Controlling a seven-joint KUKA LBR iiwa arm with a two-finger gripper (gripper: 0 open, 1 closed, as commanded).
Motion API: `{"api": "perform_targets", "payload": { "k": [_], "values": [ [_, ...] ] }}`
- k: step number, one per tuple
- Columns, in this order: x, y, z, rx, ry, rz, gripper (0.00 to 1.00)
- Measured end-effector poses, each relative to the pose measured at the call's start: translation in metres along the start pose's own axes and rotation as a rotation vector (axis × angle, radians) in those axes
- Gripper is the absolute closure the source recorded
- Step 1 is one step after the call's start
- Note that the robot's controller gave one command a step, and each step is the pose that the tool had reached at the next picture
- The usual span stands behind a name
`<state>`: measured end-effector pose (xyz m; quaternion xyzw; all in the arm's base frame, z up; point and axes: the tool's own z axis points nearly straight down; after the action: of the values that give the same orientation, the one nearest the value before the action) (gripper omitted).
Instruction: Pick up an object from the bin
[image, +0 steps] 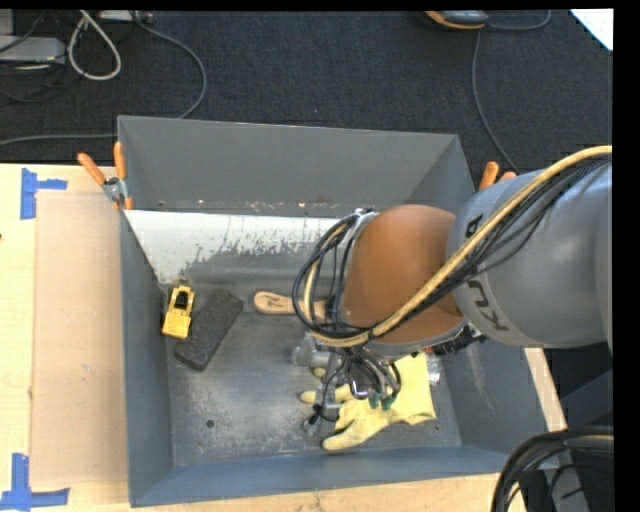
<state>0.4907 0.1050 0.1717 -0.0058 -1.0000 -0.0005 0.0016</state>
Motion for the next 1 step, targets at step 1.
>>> {"api": "perform_targets", "payload": {
  "k": [1],
  "values": [
    [0.0,0.0,0.0,0.0,0.0,0.0,0.0]
  ]
}}
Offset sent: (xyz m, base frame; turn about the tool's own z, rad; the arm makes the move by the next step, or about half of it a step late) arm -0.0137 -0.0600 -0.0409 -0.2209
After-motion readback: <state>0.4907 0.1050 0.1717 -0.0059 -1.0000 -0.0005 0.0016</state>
